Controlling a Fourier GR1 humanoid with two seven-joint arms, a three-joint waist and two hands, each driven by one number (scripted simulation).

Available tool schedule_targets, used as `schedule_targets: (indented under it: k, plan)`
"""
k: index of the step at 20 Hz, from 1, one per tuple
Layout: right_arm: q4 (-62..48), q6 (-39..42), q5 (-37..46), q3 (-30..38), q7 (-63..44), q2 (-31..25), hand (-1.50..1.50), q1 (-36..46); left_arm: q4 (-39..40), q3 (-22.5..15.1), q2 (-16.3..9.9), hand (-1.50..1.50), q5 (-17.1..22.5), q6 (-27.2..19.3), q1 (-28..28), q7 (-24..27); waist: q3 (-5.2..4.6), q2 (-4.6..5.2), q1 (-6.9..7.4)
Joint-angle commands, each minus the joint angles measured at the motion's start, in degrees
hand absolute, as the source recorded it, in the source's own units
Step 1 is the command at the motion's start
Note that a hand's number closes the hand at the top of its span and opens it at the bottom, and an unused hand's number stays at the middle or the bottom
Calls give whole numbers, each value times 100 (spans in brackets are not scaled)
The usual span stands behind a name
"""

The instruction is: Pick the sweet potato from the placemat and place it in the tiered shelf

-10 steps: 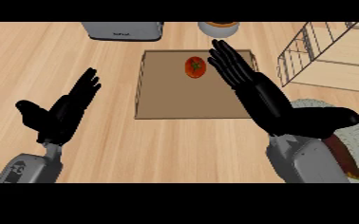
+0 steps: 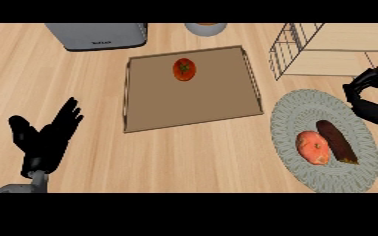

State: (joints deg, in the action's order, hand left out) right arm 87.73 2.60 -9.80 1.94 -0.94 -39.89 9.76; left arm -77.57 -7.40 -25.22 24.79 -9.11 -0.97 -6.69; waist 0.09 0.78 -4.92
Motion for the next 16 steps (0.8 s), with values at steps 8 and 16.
schedule_targets:
  k: [8,16]
  plan:
    - [-2822,2195,20,1535,3482,-1663,-150,-1697,-49,-314,305,0,-161,-266,-13,-533,12,-70,399]
    - [-1804,2894,422,1481,3057,-2307,-150,-2227,185,-241,404,0,-361,-216,-235,-617,-17,-95,401]
